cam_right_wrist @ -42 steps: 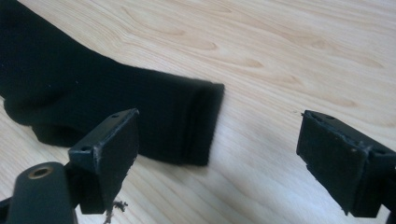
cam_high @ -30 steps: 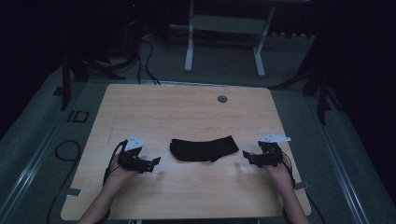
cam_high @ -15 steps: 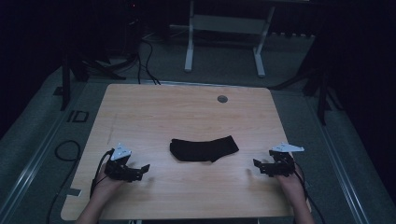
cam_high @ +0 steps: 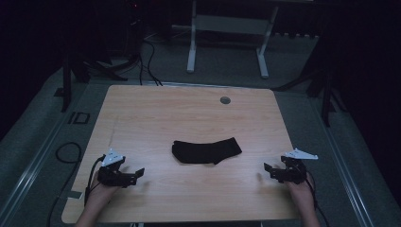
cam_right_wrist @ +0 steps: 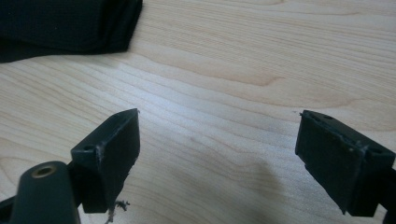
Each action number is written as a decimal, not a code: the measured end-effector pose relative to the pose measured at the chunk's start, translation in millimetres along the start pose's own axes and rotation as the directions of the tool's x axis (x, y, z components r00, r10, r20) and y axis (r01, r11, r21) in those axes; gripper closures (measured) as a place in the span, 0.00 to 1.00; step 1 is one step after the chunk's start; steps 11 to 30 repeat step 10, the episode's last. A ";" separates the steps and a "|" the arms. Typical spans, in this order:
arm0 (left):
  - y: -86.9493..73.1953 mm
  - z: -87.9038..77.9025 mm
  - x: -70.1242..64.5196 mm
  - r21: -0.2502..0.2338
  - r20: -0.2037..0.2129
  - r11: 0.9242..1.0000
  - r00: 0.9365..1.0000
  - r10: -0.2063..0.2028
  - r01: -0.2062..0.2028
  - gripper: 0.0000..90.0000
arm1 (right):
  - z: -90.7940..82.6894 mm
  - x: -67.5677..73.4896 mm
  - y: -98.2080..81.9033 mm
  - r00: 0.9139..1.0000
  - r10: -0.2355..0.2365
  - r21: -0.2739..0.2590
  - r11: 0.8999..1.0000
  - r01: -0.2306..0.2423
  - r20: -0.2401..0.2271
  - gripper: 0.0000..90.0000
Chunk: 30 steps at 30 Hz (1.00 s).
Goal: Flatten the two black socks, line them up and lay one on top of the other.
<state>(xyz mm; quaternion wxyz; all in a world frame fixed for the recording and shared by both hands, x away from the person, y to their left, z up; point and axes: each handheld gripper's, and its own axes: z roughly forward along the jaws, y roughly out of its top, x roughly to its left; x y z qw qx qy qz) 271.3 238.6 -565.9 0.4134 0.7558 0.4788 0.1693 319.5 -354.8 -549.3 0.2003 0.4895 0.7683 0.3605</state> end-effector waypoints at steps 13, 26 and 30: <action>-1.3 2.7 -3.5 0.005 0.002 1.000 1.000 0.012 -0.012 0.04 | 0.6 0.6 -0.7 1.000 -0.008 -0.002 1.000 0.008 0.009 0.15; -1.3 2.7 -3.5 0.005 0.002 1.000 1.000 0.012 -0.012 0.04 | 0.6 0.6 -0.7 1.000 -0.008 -0.002 1.000 0.008 0.009 0.15; -1.3 2.7 -3.5 0.005 0.002 1.000 1.000 0.012 -0.012 0.04 | 0.6 0.6 -0.7 1.000 -0.008 -0.002 1.000 0.008 0.009 0.15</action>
